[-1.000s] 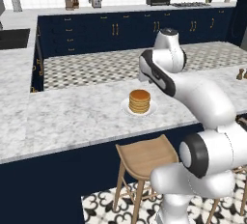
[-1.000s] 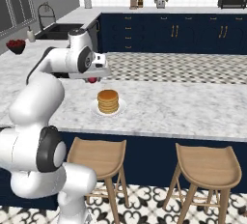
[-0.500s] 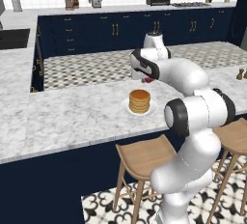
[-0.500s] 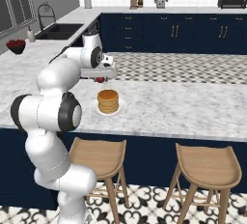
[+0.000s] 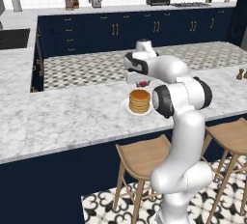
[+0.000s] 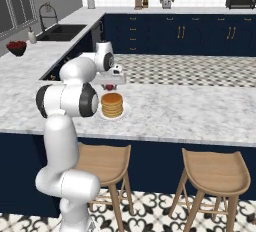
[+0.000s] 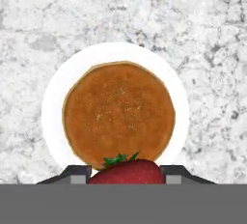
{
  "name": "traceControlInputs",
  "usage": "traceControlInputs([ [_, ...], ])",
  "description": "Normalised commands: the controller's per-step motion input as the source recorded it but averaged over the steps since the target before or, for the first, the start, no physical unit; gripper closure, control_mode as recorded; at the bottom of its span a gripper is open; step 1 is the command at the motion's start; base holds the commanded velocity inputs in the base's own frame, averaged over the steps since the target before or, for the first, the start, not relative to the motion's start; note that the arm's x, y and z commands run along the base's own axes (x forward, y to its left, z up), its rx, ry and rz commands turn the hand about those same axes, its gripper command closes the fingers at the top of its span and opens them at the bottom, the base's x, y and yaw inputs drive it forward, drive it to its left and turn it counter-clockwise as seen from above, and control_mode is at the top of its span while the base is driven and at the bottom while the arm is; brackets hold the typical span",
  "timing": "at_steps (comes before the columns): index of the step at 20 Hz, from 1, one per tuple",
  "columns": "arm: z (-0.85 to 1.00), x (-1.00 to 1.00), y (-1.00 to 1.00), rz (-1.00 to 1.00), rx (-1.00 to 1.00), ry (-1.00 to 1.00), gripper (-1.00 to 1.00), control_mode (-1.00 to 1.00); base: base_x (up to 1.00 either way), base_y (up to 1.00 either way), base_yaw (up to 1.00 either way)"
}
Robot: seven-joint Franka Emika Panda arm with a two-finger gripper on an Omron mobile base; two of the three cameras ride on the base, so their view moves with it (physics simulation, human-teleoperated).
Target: Take the strawberry from the fridge and place it on top of the pancake, located on the dining counter.
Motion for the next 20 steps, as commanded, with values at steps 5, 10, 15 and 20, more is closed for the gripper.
traceControlInputs([
  [5,-0.37,0.6,0.0,-0.02,0.01,0.02,1.0,-1.0,0.0,0.0,0.0],
  [10,-0.08,-0.32,0.0,0.0,0.04,0.02,1.0,-1.0,0.0,0.0,0.0],
  [15,0.06,-0.39,0.0,0.0,0.01,0.0,1.0,-1.0,0.0,0.0,0.0],
  [20,-0.24,-0.01,0.0,0.0,-0.02,0.11,1.0,-1.0,0.0,0.0,0.0],
])
